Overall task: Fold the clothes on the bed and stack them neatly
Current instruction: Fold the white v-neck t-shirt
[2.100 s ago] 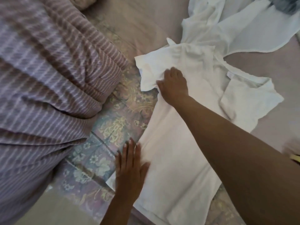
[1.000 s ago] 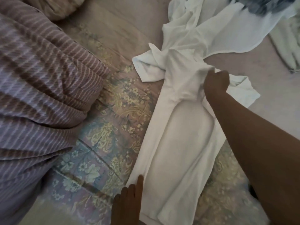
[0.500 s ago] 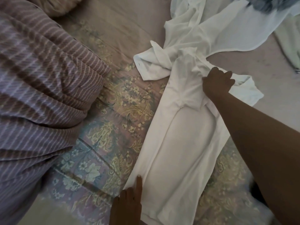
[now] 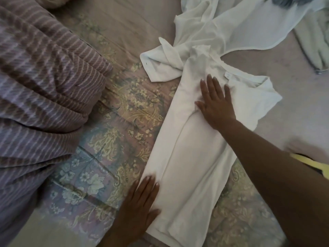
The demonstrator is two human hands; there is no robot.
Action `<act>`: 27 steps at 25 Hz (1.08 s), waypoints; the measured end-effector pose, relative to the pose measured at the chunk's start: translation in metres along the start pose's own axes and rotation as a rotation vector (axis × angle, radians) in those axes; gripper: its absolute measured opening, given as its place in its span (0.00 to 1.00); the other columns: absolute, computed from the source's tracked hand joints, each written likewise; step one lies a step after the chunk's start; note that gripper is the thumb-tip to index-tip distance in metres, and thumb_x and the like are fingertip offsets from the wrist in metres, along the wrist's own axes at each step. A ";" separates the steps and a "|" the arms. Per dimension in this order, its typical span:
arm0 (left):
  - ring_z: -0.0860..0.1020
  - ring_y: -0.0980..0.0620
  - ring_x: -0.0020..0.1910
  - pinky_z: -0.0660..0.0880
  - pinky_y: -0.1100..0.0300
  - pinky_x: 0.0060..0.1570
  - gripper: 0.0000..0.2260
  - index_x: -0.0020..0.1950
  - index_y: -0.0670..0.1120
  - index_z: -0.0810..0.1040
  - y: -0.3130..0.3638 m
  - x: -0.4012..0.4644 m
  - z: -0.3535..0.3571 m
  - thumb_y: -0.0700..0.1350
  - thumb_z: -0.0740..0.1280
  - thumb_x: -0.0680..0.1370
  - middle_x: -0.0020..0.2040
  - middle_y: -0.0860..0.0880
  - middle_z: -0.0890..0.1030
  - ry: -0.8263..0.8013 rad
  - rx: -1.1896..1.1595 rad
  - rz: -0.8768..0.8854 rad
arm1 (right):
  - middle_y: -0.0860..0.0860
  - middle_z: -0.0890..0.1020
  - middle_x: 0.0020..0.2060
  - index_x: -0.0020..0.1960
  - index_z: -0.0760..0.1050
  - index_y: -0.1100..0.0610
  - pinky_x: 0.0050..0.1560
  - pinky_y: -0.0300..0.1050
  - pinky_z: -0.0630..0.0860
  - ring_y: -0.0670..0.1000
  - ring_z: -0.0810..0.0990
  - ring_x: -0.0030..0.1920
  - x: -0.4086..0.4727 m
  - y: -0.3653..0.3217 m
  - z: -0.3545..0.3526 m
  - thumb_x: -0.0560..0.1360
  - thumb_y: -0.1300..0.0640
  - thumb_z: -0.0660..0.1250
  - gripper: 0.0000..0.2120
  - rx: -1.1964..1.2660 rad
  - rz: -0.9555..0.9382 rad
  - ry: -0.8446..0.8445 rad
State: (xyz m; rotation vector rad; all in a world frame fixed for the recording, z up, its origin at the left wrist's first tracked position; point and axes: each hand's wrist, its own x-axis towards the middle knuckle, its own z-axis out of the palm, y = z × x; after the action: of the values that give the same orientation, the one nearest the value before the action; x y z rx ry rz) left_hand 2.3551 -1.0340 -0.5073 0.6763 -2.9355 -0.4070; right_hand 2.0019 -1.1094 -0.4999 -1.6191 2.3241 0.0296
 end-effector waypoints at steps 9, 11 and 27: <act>0.71 0.40 0.69 0.60 0.45 0.73 0.36 0.68 0.38 0.72 -0.063 -0.037 -0.022 0.65 0.63 0.73 0.65 0.39 0.79 -0.336 0.140 0.551 | 0.62 0.77 0.67 0.71 0.69 0.64 0.80 0.54 0.44 0.59 0.48 0.82 -0.334 -0.078 0.094 0.82 0.36 0.50 0.34 -0.080 -0.235 0.063; 0.75 0.38 0.64 0.71 0.45 0.65 0.19 0.62 0.39 0.74 -0.059 -0.030 -0.020 0.52 0.57 0.83 0.60 0.39 0.82 -0.181 0.174 0.642 | 0.62 0.77 0.68 0.71 0.69 0.63 0.79 0.58 0.43 0.61 0.43 0.82 -0.345 -0.084 0.100 0.74 0.32 0.56 0.40 -0.135 -0.232 -0.017; 0.79 0.47 0.63 0.75 0.52 0.65 0.23 0.69 0.43 0.77 -0.076 -0.004 -0.043 0.47 0.72 0.75 0.66 0.45 0.80 -0.375 0.518 1.032 | 0.52 0.60 0.80 0.80 0.62 0.52 0.79 0.62 0.53 0.55 0.57 0.80 -0.328 -0.049 0.078 0.78 0.50 0.69 0.33 0.048 -0.351 -0.357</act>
State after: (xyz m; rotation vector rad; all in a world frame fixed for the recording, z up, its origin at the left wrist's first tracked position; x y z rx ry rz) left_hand 2.3973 -1.1080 -0.4876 -1.0074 -3.2009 0.3754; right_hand 2.1684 -0.8131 -0.4813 -1.8043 1.7458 0.1688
